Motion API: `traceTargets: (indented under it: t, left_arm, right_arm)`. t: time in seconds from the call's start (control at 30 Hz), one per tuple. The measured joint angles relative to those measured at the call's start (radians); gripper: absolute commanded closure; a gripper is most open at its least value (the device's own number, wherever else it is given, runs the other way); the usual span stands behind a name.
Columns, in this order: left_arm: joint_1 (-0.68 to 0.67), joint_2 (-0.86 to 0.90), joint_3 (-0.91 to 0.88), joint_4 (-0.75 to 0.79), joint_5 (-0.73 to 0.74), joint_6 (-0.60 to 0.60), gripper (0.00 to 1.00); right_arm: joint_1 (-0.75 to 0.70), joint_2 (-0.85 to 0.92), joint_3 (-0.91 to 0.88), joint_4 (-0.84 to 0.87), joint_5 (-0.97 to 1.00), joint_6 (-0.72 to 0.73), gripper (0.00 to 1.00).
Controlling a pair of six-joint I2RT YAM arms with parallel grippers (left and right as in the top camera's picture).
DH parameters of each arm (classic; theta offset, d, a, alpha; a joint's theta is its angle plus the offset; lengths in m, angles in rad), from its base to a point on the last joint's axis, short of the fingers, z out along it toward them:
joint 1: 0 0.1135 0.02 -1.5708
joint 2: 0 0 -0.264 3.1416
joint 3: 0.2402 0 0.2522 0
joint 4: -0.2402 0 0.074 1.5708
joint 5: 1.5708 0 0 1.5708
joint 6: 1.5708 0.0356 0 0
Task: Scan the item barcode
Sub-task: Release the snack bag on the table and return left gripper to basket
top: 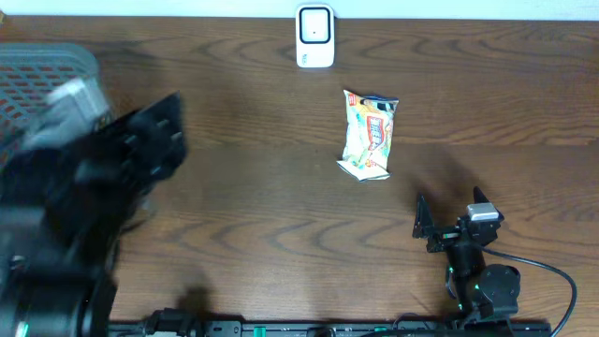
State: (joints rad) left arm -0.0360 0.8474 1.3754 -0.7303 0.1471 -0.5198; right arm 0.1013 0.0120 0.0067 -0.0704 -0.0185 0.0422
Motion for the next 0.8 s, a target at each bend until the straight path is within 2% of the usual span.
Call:
traceTargets:
  t: [0.2,0.4,0.47,0.53,0.57,0.67,0.8]
  left_arm:
    - [0.126,-0.107,0.002,-0.071,-0.242,-0.004,0.34]
    - [0.229,-0.041,0.036,-0.063,-0.335,-0.008,0.33]
    - [0.26,0.023,0.094,-0.093,-0.344,-0.008,0.25]
    - [0.302,0.139,0.202,-0.171,-0.357,-0.011,0.02]
    - [0.335,0.237,0.295,-0.267,-0.36,-0.011,0.01]
    - [0.397,0.406,0.446,-0.421,-0.359,-0.01,0.01]
    - [0.497,0.591,0.506,-0.495,-0.362,-0.024,0.0]
  right_arm:
    - [0.0,0.0,0.0,0.0,0.0,0.0,0.01]
    - [0.0,0.0,0.0,-0.001,0.0,0.0,0.01]
    - [0.0,0.0,0.0,-0.001,0.0,0.0,0.01]
    - [0.0,0.0,0.0,0.0,0.0,0.0,0.01]
    - [0.0,0.0,0.0,0.0,0.0,0.0,0.01]
    - [0.0,0.0,0.0,0.0,0.0,0.0,0.01]
    - [0.0,0.0,0.0,0.0,0.0,0.0,0.01]
